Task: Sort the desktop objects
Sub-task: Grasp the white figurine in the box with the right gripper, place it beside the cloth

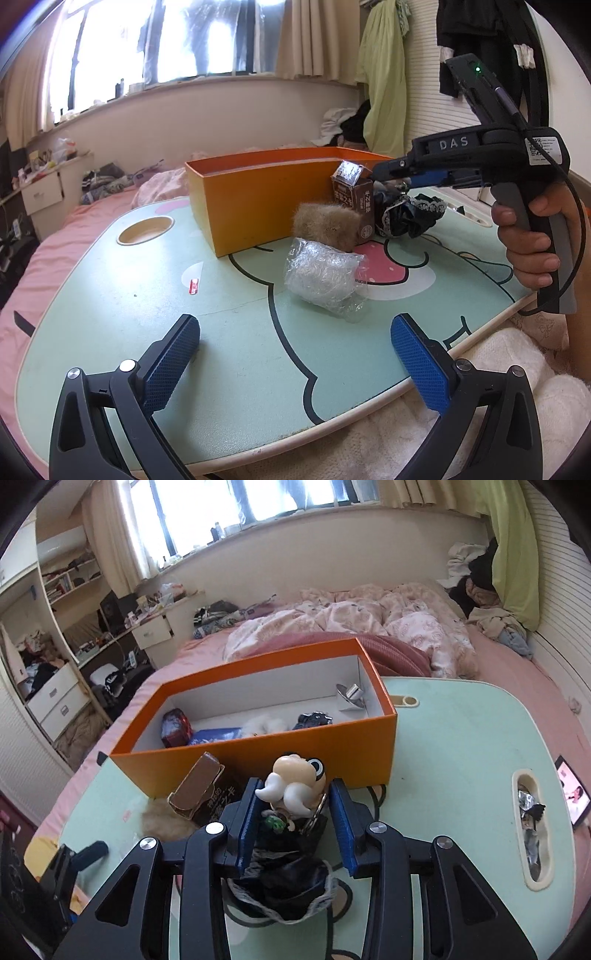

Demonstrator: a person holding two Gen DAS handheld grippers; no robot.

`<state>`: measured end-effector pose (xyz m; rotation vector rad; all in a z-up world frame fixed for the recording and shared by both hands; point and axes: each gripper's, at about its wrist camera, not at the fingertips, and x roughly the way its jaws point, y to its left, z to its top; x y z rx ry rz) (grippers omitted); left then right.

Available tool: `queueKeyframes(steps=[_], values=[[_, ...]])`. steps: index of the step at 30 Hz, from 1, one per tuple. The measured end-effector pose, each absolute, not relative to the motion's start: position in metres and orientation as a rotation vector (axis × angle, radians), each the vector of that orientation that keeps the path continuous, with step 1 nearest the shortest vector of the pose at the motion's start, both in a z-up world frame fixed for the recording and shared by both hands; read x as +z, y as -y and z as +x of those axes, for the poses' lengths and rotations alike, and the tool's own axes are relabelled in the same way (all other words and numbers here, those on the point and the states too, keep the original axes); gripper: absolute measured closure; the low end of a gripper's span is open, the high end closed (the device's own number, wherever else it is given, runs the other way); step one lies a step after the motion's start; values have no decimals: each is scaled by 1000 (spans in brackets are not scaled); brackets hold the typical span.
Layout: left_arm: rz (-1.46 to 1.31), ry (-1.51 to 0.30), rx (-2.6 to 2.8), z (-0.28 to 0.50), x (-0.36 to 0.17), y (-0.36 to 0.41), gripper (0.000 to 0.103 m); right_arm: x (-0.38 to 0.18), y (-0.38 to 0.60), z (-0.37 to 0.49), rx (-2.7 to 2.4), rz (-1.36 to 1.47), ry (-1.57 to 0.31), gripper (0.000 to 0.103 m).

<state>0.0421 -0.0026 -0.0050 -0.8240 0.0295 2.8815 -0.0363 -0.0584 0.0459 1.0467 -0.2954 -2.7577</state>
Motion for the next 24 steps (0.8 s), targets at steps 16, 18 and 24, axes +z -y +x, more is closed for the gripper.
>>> queueKeyframes(steps=[16,18,24], values=[[-825,-34,2884,44,-5,2,0,-7,92,61,-2871,839,-124,22],[-823,-29,2884,44,-5,4,0,-6,91,57,-2870,856,-98,22],[-817,-29,2892,46,-4,6,0,-9,87,51,-2870,854,-64,19]])
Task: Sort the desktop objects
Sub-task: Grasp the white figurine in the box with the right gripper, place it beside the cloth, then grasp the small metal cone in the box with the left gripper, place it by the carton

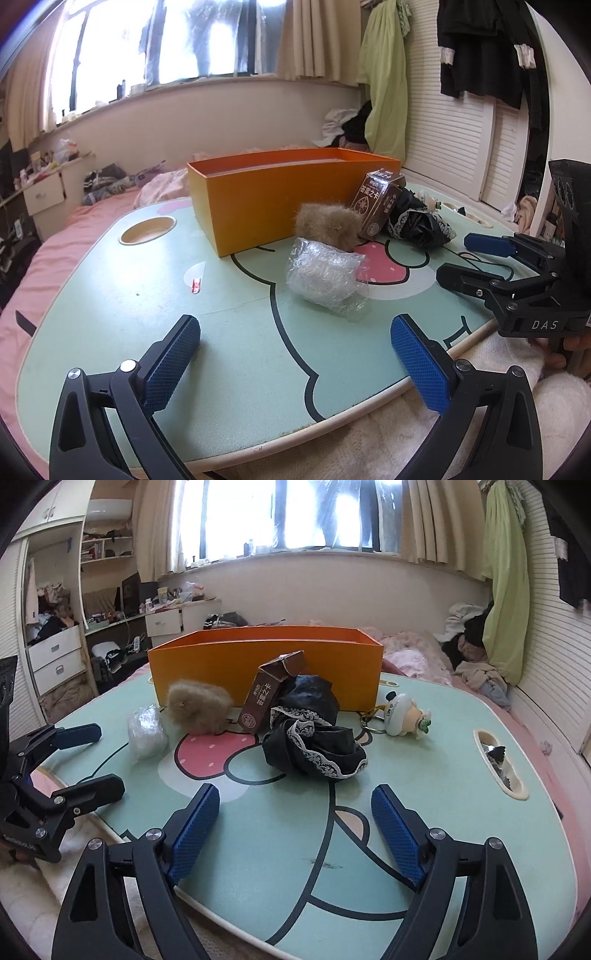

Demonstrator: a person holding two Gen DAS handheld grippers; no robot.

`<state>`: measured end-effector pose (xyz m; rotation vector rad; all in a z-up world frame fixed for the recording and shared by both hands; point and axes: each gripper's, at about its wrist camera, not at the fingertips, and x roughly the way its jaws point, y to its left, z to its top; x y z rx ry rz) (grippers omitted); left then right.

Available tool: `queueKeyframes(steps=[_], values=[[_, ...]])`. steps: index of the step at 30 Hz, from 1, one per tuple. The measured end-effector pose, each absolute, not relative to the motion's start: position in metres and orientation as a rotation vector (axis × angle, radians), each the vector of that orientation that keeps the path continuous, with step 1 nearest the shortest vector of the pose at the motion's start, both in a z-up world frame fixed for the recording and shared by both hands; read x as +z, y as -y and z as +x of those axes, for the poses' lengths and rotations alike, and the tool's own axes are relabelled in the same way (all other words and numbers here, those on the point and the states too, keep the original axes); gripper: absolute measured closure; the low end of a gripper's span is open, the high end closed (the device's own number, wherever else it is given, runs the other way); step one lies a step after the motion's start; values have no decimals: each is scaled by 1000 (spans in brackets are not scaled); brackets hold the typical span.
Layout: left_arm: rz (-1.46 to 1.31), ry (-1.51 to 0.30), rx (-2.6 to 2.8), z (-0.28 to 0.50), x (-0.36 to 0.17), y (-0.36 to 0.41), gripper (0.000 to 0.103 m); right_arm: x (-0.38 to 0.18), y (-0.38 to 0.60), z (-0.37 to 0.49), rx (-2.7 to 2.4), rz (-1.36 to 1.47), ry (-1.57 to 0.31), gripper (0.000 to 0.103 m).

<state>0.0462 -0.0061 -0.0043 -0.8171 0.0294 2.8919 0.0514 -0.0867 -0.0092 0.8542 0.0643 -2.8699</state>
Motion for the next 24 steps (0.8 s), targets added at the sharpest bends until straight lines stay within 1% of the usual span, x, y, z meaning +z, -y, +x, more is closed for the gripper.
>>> queueKeyframes(steps=[2,4,6,8,10,11,12,14,16,17,18,20,22,23,24], values=[[-802,-21,2903,48,-1,9,0,-10,87,52,-2870,851,-63,19],[-729,-24,2964,54,12,10,4,-10,87,51,-2870,851,-63,19],[-598,-60,3077,62,38,9,16,-10,87,52,-2869,852,-65,18],[-519,-80,3106,60,68,6,20,-10,86,51,-2869,852,-65,18],[-522,-63,3080,48,97,3,31,-10,87,52,-2870,853,-65,18],[-550,-23,3056,37,110,2,40,-11,85,53,-2871,851,-64,18],[-601,37,3013,21,123,1,49,-11,86,53,-2871,851,-64,18],[-729,142,2903,-16,138,-3,52,-11,86,53,-2871,851,-65,18],[-914,211,2769,-65,140,-14,52,-11,86,53,-2871,851,-64,18],[-1015,229,2713,-92,137,-22,48,-10,86,53,-2871,851,-65,18],[-1127,223,2665,-122,130,-31,46,-10,86,53,-2871,852,-64,18],[-1308,180,2633,-170,112,-49,47,-11,86,52,-2870,851,-65,18],[-1480,181,2628,-212,87,-59,63,-11,85,53,-2870,848,-64,18],[-1554,209,2607,-229,77,-61,76,-11,85,53,-2871,847,-65,18],[-1618,247,2571,-243,66,-64,77,-11,85,54,-2871,844,-64,18]])
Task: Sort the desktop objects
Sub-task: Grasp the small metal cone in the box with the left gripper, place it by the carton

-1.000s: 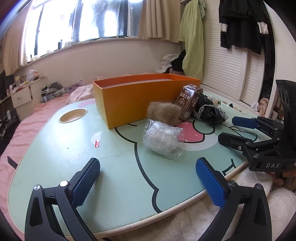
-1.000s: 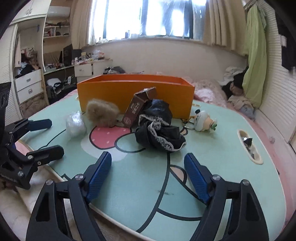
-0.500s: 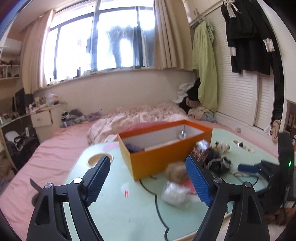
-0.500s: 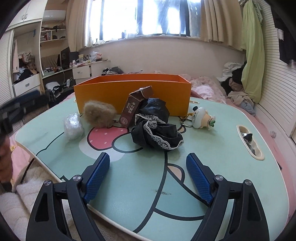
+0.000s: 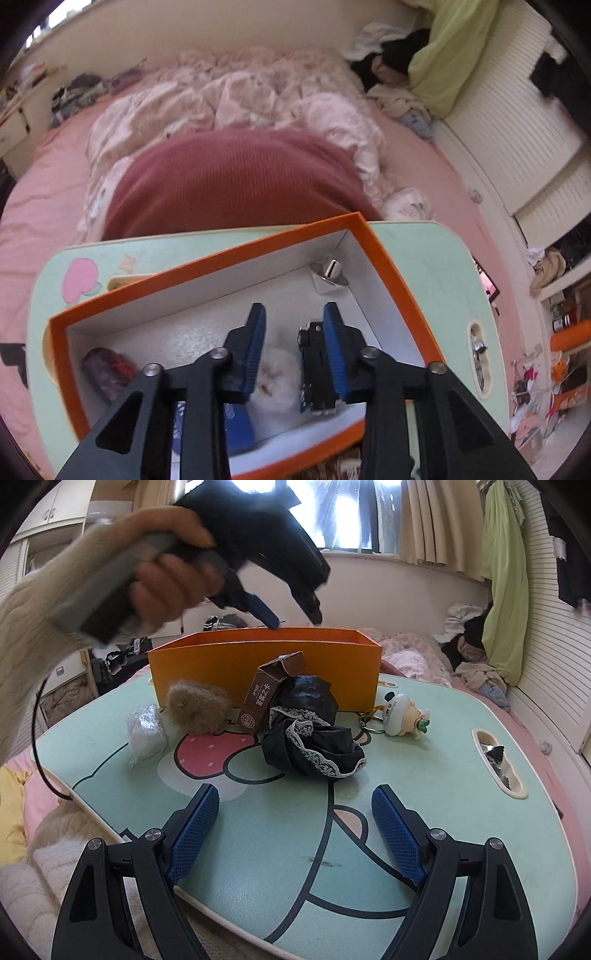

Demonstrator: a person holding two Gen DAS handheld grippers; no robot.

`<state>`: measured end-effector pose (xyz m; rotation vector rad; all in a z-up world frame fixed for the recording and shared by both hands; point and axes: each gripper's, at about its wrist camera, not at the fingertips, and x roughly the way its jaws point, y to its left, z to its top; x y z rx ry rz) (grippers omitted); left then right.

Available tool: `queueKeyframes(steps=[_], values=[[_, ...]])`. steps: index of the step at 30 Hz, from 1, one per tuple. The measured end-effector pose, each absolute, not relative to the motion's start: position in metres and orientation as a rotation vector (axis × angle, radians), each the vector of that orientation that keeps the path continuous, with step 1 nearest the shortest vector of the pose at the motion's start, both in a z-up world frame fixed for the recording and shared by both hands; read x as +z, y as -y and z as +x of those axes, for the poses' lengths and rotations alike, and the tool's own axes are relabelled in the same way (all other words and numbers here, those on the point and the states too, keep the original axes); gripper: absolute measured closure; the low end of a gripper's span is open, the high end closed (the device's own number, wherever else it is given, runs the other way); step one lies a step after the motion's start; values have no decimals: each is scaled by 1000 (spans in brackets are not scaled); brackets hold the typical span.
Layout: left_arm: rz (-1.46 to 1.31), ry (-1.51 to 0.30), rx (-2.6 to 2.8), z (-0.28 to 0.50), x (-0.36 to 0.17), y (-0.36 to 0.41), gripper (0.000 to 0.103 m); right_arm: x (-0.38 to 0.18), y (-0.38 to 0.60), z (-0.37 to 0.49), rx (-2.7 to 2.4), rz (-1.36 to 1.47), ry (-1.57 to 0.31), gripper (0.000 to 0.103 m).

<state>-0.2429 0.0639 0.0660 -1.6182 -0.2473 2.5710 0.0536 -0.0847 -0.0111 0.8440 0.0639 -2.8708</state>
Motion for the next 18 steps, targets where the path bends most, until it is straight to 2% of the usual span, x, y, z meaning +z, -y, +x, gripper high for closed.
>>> queueKeyframes(steps=[2,5,14,15,16,17,18], values=[[-1651,332,2514,-256,57,-71,77,-11,84,55,-2869,839,-61,18],[-1647,317,2508,-263,50,-88,72,-12,86,58,-2867,832,-59,18],[-1746,414,2506,-275,28,-82,72,-11,87,59,-2868,827,-59,18],[-1745,406,2511,-275,28,-83,74,-11,87,58,-2868,827,-60,18],[-1739,396,2518,-274,28,-82,82,-12,87,58,-2868,828,-60,18],[-1730,391,2519,-274,29,-82,95,-12,87,59,-2868,827,-60,18],[-1727,382,2526,-273,28,-81,98,-12,87,59,-2868,827,-60,18]])
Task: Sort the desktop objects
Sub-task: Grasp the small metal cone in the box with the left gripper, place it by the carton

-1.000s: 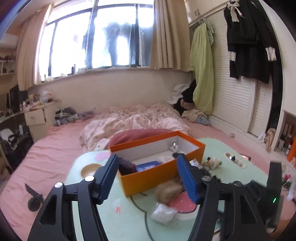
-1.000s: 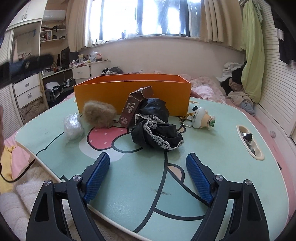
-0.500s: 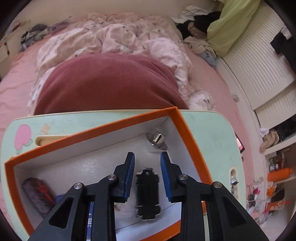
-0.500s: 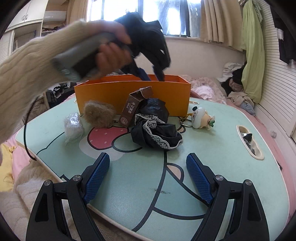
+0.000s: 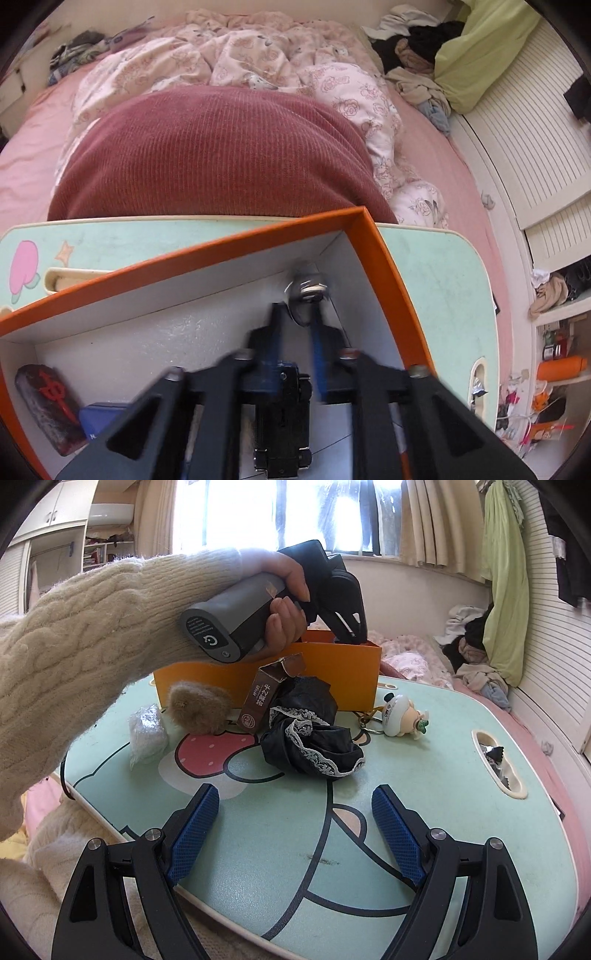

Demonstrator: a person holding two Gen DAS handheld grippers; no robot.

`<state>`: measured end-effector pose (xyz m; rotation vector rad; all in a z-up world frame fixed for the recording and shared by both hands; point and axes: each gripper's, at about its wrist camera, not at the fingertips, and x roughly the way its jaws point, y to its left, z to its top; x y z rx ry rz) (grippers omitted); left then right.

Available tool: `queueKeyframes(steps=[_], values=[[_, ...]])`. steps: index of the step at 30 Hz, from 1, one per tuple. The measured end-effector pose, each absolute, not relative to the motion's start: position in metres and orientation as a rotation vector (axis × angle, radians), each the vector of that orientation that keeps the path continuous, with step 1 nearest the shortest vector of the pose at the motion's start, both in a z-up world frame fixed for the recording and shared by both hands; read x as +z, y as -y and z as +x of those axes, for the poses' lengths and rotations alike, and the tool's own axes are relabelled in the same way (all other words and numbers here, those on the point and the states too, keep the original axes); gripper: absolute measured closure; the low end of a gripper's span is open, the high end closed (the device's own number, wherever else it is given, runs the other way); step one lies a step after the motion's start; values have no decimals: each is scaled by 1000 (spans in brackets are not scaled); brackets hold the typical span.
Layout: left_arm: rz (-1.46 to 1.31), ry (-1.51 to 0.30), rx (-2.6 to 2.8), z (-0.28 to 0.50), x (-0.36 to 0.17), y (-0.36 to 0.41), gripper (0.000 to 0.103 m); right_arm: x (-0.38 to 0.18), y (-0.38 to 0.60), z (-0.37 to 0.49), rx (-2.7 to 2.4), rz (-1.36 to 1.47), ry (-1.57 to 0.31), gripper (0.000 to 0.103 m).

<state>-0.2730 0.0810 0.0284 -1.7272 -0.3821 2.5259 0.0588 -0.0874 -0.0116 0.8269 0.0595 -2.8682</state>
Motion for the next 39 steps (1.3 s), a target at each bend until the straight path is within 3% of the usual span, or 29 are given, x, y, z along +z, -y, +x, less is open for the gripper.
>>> queueKeyframes(steps=[8,14,21,25,28,37,38,39], values=[[-1526,413,2572,-248,59,-54,100,-12,88,59,-2867,828,-60,18],[-1196,350,2551,-153,107,-34,100,-12,88,58,-2867,828,-60,18],[-1226,251,2496,-86,74,-23,100,-12,87,57,-2866,829,-60,18],[-1332,268,2503,-90,46,-11,86,-12,88,57,-2865,830,-60,18],[-1316,363,2539,-92,42,9,68,-12,88,57,-2866,829,-60,18],[-1145,385,2516,-50,49,18,61,-12,88,57,-2865,830,-60,18],[-1109,370,2531,-38,53,19,55,-12,88,57,-2865,830,-60,18],[-1073,338,2561,-25,58,19,41,-12,88,57,-2866,830,-60,18]])
